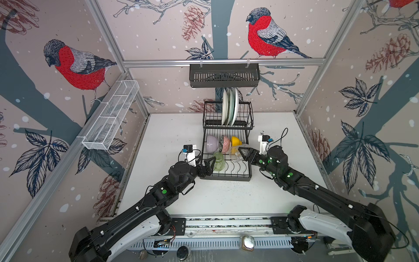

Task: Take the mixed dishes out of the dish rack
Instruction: 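Lift the clear glass out of the rack toward the left gripper, then grasp the clear glass with the left gripper from the right gripper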

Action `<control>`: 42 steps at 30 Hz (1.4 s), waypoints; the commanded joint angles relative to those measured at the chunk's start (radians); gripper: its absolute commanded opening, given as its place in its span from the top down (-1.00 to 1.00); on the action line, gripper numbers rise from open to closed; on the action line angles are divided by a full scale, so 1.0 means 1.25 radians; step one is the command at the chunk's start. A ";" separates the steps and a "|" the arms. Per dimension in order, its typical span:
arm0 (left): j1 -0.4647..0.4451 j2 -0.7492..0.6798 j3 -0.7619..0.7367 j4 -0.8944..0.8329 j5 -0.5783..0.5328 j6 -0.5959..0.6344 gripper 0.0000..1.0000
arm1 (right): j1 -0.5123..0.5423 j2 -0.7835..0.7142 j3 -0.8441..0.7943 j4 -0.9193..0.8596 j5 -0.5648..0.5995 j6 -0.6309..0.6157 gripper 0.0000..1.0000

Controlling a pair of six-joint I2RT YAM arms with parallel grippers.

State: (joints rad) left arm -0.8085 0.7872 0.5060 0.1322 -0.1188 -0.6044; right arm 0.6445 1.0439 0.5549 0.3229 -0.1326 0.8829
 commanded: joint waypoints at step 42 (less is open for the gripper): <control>-0.011 0.376 0.125 0.463 0.327 -0.063 -0.28 | -0.110 0.056 -0.039 0.304 -0.283 0.212 0.01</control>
State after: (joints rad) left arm -0.8219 1.2514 0.6514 0.6357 0.2649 -0.6804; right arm 0.5079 1.1133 0.4984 0.6369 -0.4652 1.1339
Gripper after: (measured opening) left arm 0.639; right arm 0.698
